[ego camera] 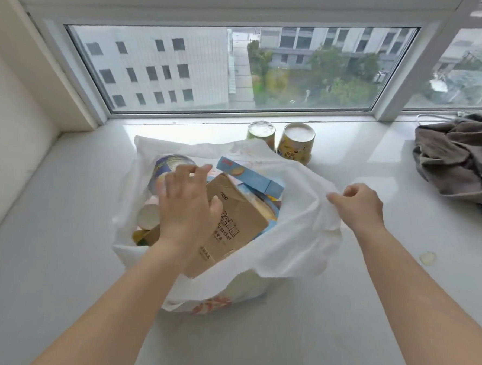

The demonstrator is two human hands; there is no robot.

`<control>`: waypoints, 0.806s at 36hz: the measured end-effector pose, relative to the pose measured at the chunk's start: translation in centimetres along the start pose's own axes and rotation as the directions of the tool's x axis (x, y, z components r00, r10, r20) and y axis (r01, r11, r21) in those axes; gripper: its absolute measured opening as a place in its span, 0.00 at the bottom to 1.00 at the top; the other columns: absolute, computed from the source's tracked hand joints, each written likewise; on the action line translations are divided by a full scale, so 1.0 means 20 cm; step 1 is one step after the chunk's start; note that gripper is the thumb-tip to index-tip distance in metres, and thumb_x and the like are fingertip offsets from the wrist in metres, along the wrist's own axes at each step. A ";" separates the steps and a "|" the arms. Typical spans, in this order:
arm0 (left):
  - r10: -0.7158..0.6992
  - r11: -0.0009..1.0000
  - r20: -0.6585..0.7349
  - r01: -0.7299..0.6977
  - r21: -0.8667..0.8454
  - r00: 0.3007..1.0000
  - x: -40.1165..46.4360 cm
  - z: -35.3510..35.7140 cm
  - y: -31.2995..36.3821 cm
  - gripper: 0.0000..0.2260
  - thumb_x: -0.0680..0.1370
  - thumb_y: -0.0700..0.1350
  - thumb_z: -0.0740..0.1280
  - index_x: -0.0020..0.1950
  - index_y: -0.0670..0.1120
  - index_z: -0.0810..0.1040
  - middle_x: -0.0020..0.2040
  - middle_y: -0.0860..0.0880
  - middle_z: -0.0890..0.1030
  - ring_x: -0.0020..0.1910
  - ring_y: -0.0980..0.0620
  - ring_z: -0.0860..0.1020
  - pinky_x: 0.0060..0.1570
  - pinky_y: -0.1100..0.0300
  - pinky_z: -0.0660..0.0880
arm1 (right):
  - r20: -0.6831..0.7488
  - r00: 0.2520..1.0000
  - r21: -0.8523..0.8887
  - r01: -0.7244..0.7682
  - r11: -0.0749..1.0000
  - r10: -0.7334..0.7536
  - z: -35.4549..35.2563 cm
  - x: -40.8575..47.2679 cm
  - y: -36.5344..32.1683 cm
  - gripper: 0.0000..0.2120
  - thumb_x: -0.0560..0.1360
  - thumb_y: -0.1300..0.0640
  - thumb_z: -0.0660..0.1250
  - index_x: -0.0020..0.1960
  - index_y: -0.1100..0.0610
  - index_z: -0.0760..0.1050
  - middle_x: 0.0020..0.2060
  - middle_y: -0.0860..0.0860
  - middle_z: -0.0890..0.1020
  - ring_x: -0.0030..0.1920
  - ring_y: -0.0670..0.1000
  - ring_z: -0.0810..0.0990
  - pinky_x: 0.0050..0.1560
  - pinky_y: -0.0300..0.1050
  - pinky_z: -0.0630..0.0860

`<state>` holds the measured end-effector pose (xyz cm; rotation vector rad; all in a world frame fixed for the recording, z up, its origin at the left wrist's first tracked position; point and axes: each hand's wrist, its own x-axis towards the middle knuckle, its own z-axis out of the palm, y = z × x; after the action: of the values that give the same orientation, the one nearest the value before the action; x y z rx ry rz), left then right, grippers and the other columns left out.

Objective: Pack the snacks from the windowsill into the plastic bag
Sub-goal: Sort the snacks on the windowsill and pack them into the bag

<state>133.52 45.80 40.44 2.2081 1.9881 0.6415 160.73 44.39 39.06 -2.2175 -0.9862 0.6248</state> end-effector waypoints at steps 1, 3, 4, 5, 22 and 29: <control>0.026 1.000 0.001 -0.026 -0.002 1.000 0.03 0.03 0.08 0.24 0.73 0.46 0.66 0.69 0.49 0.68 0.63 0.46 0.68 0.64 0.43 0.66 0.61 0.47 0.66 | 0.029 1.000 -0.012 -0.003 1.000 0.003 -0.02 0.05 0.02 0.09 0.71 0.53 0.69 0.42 0.56 0.71 0.42 0.51 0.77 0.45 0.55 0.75 0.43 0.45 0.71; 0.043 0.999 0.021 -0.042 -0.029 0.999 0.09 0.10 0.24 0.23 0.74 0.46 0.66 0.69 0.49 0.68 0.63 0.46 0.68 0.62 0.43 0.67 0.57 0.49 0.68 | 0.113 0.994 -0.058 0.010 0.998 -0.003 -0.04 0.15 0.06 0.08 0.71 0.53 0.67 0.46 0.55 0.72 0.46 0.52 0.79 0.49 0.55 0.77 0.46 0.45 0.72; 0.050 0.998 0.032 -0.049 -0.051 0.998 0.13 0.14 0.32 0.23 0.74 0.46 0.66 0.69 0.49 0.69 0.63 0.46 0.69 0.61 0.43 0.67 0.56 0.49 0.69 | 0.165 0.986 -0.082 0.027 0.996 -0.013 -0.06 0.19 0.08 0.07 0.72 0.53 0.67 0.46 0.55 0.73 0.46 0.52 0.80 0.49 0.54 0.78 0.45 0.45 0.72; 0.059 0.996 0.043 -0.057 -0.066 0.997 0.17 0.18 0.40 0.23 0.74 0.46 0.66 0.69 0.49 0.69 0.62 0.45 0.69 0.60 0.43 0.67 0.56 0.49 0.70 | 0.220 0.975 -0.104 0.047 0.993 -0.023 -0.08 0.24 0.10 0.07 0.72 0.52 0.66 0.45 0.55 0.73 0.45 0.52 0.80 0.49 0.54 0.79 0.44 0.44 0.72; -0.115 0.944 0.423 -0.035 0.329 0.899 1.05 0.85 0.81 0.20 0.77 0.49 0.61 0.69 0.49 0.67 0.66 0.45 0.66 0.65 0.44 0.64 0.56 0.51 0.67 | 0.644 0.764 -0.270 0.252 0.929 -0.021 0.09 1.20 0.11 0.09 0.76 0.52 0.63 0.50 0.57 0.75 0.43 0.52 0.77 0.46 0.53 0.75 0.49 0.46 0.73; -0.228 0.902 0.463 0.007 0.432 0.856 1.42 1.19 0.64 0.24 0.76 0.45 0.61 0.71 0.49 0.64 0.66 0.44 0.65 0.65 0.44 0.64 0.56 0.51 0.66 | 0.530 0.841 -0.499 0.411 0.763 -0.107 0.39 1.63 0.04 0.21 0.75 0.49 0.62 0.65 0.54 0.67 0.62 0.53 0.69 0.63 0.55 0.68 0.56 0.49 0.71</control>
<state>155.96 76.36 30.11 2.1172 2.0689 -0.3983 175.99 72.10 27.77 -2.4110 -1.9601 0.8276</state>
